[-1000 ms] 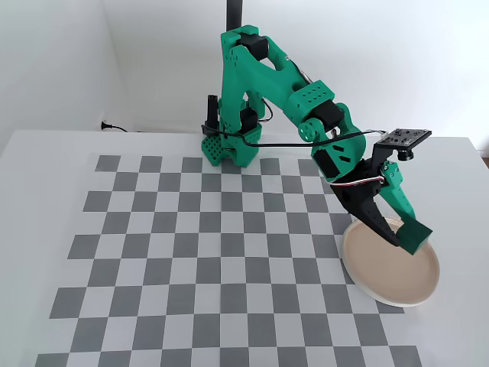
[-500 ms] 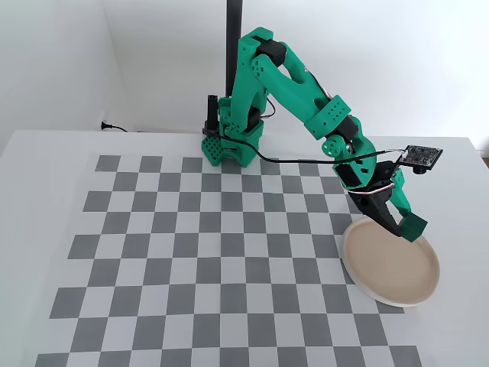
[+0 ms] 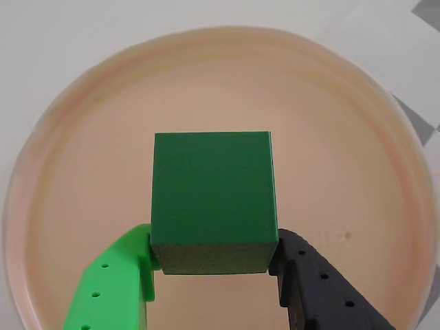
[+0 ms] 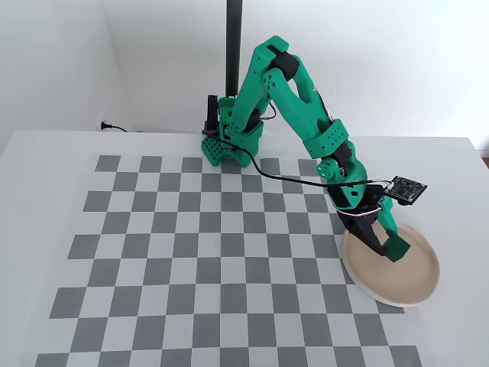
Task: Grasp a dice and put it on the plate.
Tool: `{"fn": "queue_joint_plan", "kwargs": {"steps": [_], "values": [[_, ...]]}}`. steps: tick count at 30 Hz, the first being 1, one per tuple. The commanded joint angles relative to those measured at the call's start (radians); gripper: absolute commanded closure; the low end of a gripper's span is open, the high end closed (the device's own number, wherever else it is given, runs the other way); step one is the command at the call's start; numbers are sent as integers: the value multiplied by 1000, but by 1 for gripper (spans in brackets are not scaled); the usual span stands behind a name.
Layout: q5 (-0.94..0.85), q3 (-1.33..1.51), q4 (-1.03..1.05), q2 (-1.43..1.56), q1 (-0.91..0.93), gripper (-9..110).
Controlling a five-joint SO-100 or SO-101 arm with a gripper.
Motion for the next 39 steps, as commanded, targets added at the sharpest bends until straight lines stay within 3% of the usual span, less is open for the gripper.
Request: {"fn": "queue_joint_plan", "kwargs": {"steps": [1,6,9,26,39], "values": [[26,-21,-29,26,18,106],[61,-46,-9,26,34,90],[67,-87,23,20,37,87],[28,-216,144,104,86,90],[-29,-225,434,436,267,99]]}}
